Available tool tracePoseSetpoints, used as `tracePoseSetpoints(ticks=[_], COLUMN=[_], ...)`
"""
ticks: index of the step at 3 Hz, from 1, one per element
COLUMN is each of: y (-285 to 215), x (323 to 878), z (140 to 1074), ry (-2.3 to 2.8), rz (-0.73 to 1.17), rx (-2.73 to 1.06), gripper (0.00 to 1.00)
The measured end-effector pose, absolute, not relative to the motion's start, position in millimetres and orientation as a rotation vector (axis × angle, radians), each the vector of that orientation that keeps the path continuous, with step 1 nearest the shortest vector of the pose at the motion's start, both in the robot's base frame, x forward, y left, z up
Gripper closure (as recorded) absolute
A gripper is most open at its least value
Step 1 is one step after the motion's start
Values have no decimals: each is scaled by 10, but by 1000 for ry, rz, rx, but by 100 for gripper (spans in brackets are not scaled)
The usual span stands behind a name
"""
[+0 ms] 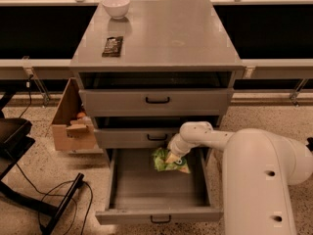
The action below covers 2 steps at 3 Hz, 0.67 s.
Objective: Pick green rice chip bag from bottom drawer and place on counter
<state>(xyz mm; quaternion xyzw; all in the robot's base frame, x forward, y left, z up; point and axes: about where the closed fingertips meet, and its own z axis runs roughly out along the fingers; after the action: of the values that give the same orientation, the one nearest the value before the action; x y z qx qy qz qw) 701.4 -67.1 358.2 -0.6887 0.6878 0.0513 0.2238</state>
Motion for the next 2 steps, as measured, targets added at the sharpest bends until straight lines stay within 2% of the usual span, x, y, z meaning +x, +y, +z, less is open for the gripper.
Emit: tracePoseSetpoints(ticks=[1,2], y=[-663,-635], x=[7007,6347], z=[3559,3736], ry=[1903,1957], rz=[159,338], rx=[-1895,-1904], gripper=[100,100])
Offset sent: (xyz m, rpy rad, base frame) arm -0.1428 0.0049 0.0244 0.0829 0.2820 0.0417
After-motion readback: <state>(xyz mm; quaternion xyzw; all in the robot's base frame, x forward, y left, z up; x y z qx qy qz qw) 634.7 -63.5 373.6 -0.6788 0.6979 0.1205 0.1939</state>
